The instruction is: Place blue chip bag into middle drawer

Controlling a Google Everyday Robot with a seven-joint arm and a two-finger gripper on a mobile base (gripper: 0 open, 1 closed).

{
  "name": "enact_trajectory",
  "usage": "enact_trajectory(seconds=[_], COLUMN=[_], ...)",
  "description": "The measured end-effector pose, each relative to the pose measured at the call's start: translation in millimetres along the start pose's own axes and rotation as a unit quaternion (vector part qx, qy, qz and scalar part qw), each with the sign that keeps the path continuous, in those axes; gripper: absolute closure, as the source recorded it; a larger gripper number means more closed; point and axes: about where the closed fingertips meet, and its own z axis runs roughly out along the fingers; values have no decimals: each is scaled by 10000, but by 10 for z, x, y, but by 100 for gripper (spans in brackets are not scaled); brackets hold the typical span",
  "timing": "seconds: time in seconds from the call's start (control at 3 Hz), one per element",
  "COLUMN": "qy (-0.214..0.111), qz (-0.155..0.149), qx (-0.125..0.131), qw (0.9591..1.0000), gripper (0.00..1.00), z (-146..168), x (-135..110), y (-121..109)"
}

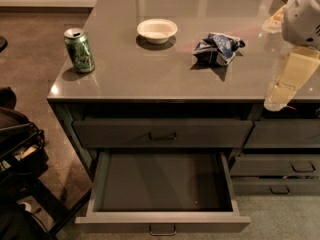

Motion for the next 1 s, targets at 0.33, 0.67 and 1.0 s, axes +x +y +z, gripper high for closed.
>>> enact_trajectory(seconds=[0.33, 0.67, 1.0], qy=[-179, -404, -655], qz=[3, -126, -197], qx=[162, 169, 125], qw=[9997, 9990, 9976], gripper=[0, 0, 0], z=[92, 309, 711], x=[-21, -104, -232], y=[-381, -893, -1321])
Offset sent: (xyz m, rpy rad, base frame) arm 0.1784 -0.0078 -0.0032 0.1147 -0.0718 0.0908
